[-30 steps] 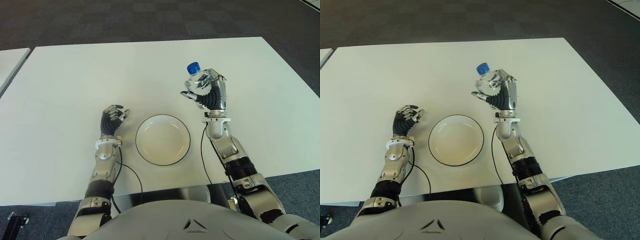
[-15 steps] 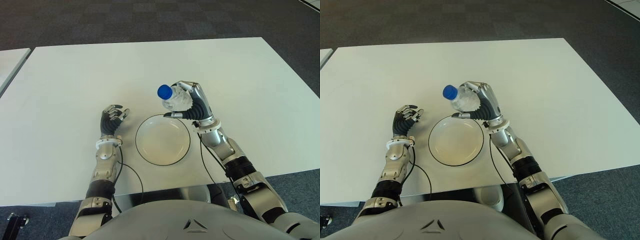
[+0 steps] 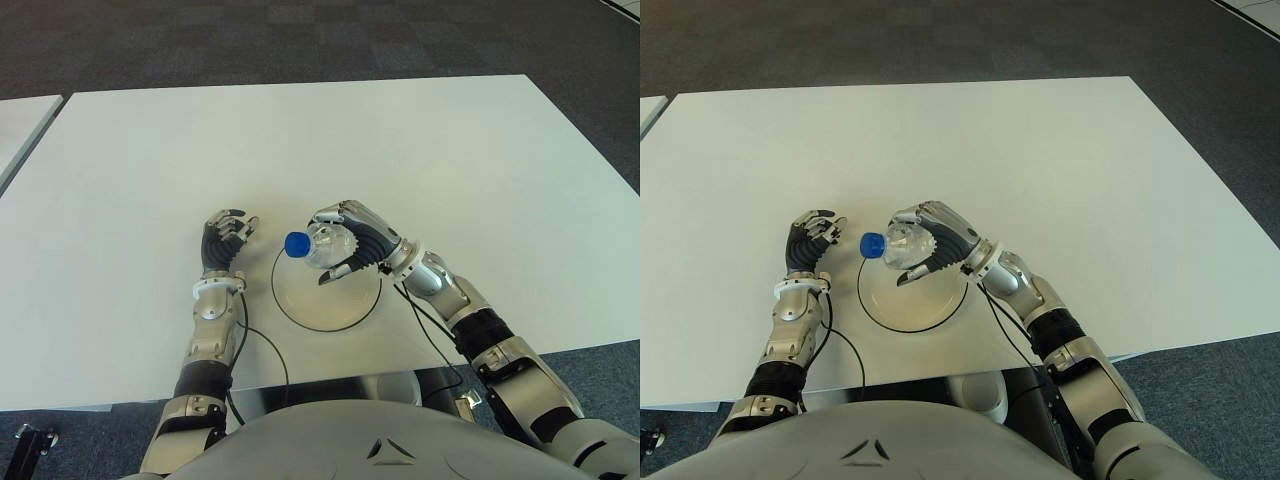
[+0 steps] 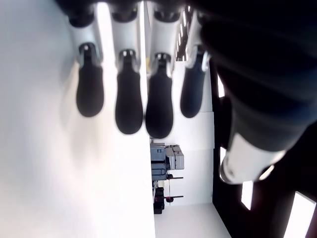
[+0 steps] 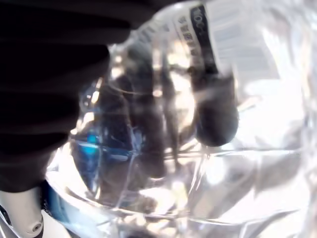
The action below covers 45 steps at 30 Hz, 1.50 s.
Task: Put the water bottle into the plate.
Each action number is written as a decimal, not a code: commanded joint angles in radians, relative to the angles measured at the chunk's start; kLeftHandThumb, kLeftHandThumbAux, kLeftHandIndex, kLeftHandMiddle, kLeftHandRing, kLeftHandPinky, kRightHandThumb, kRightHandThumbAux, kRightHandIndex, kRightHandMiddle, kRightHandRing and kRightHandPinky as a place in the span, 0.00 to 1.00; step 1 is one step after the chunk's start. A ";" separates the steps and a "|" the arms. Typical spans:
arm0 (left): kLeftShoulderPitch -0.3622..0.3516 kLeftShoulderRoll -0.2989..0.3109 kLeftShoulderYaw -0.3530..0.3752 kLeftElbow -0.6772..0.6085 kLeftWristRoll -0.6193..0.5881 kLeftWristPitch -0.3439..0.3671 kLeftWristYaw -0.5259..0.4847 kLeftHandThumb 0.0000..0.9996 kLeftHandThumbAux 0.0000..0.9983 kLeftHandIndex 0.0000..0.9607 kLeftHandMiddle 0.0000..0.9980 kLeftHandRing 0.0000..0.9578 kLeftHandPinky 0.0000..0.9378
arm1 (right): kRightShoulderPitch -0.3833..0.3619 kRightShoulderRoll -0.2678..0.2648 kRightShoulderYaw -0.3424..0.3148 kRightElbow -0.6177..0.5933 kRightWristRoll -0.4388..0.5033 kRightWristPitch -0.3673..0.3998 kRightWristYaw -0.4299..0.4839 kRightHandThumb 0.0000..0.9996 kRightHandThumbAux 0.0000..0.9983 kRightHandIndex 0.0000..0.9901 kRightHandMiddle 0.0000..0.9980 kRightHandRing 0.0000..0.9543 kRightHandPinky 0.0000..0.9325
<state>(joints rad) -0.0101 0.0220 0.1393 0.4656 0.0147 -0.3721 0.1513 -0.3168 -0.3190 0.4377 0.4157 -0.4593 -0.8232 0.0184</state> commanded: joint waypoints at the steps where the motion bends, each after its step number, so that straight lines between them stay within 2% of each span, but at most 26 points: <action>1: 0.021 -0.008 -0.001 -0.006 0.003 0.012 0.010 0.71 0.71 0.45 0.64 0.65 0.64 | 0.019 -0.014 -0.004 -0.057 0.014 0.079 0.087 0.71 0.72 0.44 0.90 0.94 0.95; 3: 0.021 -0.007 -0.002 -0.006 0.007 0.013 0.013 0.71 0.71 0.45 0.64 0.64 0.63 | 0.026 -0.018 -0.003 -0.080 0.013 0.114 0.122 0.71 0.72 0.44 0.90 0.94 0.95; 7: 0.021 0.003 -0.010 -0.002 0.020 -0.004 0.004 0.71 0.71 0.45 0.64 0.64 0.64 | 0.047 -0.042 0.012 -0.186 -0.010 0.287 0.267 0.71 0.72 0.44 0.90 0.94 0.95; 10: 0.020 0.014 -0.016 0.004 0.029 -0.019 -0.007 0.71 0.72 0.45 0.64 0.65 0.66 | 0.056 -0.052 0.019 -0.250 -0.046 0.382 0.329 0.71 0.72 0.44 0.89 0.92 0.93; 15: 0.019 0.024 -0.021 0.008 0.039 -0.018 -0.014 0.71 0.72 0.45 0.65 0.67 0.67 | 0.064 -0.063 0.033 -0.317 -0.102 0.469 0.383 0.71 0.72 0.45 0.84 0.88 0.87; 21: 0.017 0.032 -0.021 0.004 0.039 0.001 -0.019 0.71 0.72 0.45 0.66 0.68 0.68 | 0.065 -0.075 0.050 -0.357 -0.153 0.500 0.407 0.70 0.72 0.43 0.76 0.79 0.77; 22: 0.016 0.032 -0.021 0.003 0.038 0.001 -0.019 0.71 0.72 0.45 0.66 0.67 0.67 | 0.066 -0.077 0.051 -0.361 -0.155 0.503 0.412 0.69 0.72 0.42 0.70 0.73 0.72; 23: 0.017 0.033 -0.022 0.004 0.038 -0.001 -0.021 0.71 0.72 0.45 0.66 0.67 0.67 | 0.064 -0.082 0.056 -0.367 -0.162 0.506 0.420 0.69 0.72 0.42 0.68 0.71 0.70; 24: 0.017 0.034 -0.023 0.004 0.038 -0.003 -0.022 0.71 0.72 0.45 0.65 0.67 0.66 | 0.062 -0.085 0.059 -0.371 -0.167 0.510 0.426 0.60 0.69 0.35 0.54 0.57 0.58; 26: 0.017 0.035 -0.024 0.006 0.040 -0.012 -0.023 0.71 0.72 0.45 0.65 0.67 0.66 | 0.056 -0.093 0.068 -0.378 -0.185 0.513 0.438 0.49 0.65 0.26 0.36 0.38 0.41; 32: 0.018 0.035 -0.026 0.000 0.037 0.007 -0.017 0.71 0.72 0.45 0.65 0.67 0.67 | 0.047 -0.106 0.082 -0.397 -0.241 0.520 0.442 0.40 0.65 0.12 0.14 0.14 0.17; 38: 0.019 0.033 -0.025 -0.009 0.038 0.028 -0.006 0.71 0.72 0.45 0.65 0.67 0.66 | 0.046 -0.113 0.083 -0.402 -0.273 0.499 0.416 0.38 0.64 0.02 0.02 0.02 0.03; 45: 0.012 0.038 -0.028 0.007 0.044 0.019 -0.005 0.71 0.72 0.45 0.66 0.68 0.68 | 0.059 -0.111 0.077 -0.388 -0.266 0.465 0.354 0.46 0.48 0.00 0.00 0.00 0.00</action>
<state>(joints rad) 0.0005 0.0529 0.1120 0.4579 0.0510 -0.3628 0.1448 -0.2528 -0.4315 0.5226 0.0259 -0.7240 -0.3315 0.4126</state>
